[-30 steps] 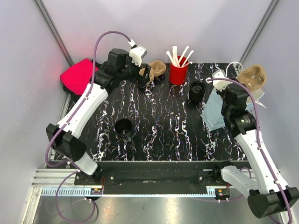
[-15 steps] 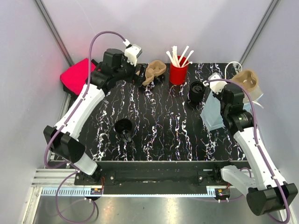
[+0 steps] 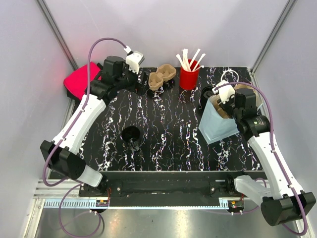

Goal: Pack the takeout coffee

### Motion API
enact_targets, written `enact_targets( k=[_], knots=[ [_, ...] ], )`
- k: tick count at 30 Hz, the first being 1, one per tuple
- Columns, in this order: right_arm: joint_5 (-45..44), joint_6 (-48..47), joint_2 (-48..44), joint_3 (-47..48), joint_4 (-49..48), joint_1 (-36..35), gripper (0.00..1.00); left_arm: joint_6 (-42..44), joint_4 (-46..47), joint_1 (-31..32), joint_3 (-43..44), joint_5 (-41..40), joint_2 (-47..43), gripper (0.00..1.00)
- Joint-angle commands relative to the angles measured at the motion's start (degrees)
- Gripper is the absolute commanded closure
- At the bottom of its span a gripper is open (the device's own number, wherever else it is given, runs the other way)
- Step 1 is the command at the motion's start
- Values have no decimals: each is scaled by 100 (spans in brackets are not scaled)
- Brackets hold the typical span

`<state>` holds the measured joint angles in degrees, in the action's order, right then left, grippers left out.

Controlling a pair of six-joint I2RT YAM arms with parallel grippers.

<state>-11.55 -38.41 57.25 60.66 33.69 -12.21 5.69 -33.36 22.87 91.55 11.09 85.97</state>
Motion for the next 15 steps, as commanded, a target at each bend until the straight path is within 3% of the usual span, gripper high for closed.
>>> enact_targets(
  k=[1,10,15],
  knots=[
    [942,518,49,367,269,34,82,-130,216,-46,-137,7,-441,1],
    [2173,1054,216,516,454,-1,83,-323,208,-46,-401,-46,-757,1],
    [2420,1275,418,675,647,-97,84,-376,216,-46,-532,-11,-889,1]
  ],
)
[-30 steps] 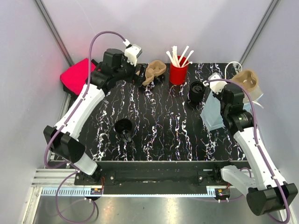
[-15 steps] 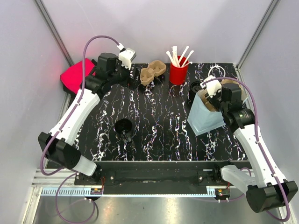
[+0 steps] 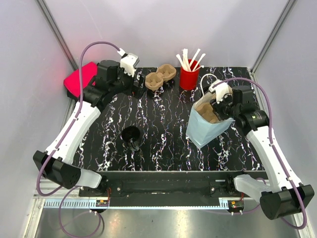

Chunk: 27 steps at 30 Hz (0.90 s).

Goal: Pack the takeout coffee

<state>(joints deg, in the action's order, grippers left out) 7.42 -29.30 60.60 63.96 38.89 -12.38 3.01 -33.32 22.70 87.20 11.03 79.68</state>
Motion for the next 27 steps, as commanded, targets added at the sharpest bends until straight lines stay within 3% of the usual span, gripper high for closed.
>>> enact_targets(
  k=[1,27],
  knots=[
    [602,407,84,388,188,-89,84,-107,203,-29,-115,13,-286,1],
    [436,662,470,-315,-497,-124,84,-204,335,-29,-467,31,-497,1]
  ],
)
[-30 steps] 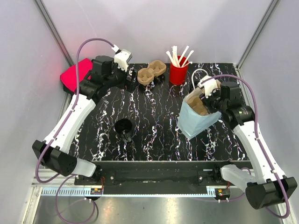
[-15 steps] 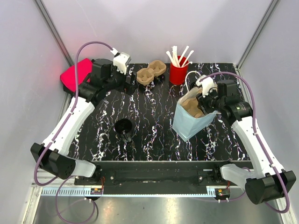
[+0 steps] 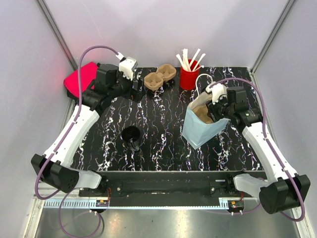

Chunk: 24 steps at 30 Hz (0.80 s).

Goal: Pack the takeout coffee

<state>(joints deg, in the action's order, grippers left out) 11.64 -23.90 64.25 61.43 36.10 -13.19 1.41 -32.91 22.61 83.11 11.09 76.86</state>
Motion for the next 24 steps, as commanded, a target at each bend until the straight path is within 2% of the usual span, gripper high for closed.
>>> enact_targets(
  k=[1,7,14,16,22,24],
  knots=[
    [23,131,123,-52,-208,-43,84,-44,285,-29,-76,25,-215,1],
    [102,219,211,80,-50,-43,84,-36,337,-20,-155,16,-250,1],
    [32,175,237,80,-24,-52,80,-27,381,-20,-190,42,-250,1],
    [23,167,246,80,-24,-43,75,-27,390,-20,-199,33,-250,1],
    [14,105,185,229,99,-43,66,-9,451,-20,-251,33,-242,1],
    [5,70,167,273,152,-43,59,-27,443,-20,-243,42,-215,1]
  ],
)
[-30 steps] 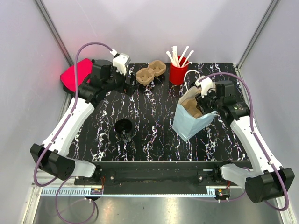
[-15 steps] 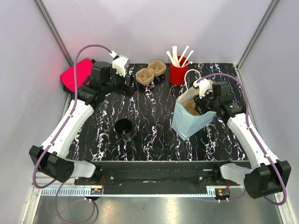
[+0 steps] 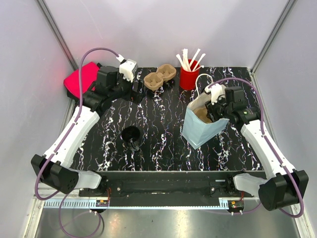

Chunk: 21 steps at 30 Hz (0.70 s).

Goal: Pack the takeout coffee

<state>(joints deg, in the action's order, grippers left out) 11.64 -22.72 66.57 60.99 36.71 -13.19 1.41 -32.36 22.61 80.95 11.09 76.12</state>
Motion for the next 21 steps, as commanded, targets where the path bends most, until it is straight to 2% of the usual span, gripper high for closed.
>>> enact_targets(
  k=[1,6,8,9,21],
  knots=[
    [-4,-48,-73,334,108,-43,57,-27,388,-20,-26,51,-141,1],
    [-21,-110,-135,413,222,-43,38,-18,388,-20,-44,25,-185,1],
    [-30,-110,-153,457,266,-43,36,-9,388,-20,-35,25,-202,1],
    [-30,-127,-153,484,284,-43,31,-9,388,-20,-44,25,-202,1],
    [-4,-215,-284,914,697,-43,9,8,344,-20,9,7,-264,1]
  ],
)
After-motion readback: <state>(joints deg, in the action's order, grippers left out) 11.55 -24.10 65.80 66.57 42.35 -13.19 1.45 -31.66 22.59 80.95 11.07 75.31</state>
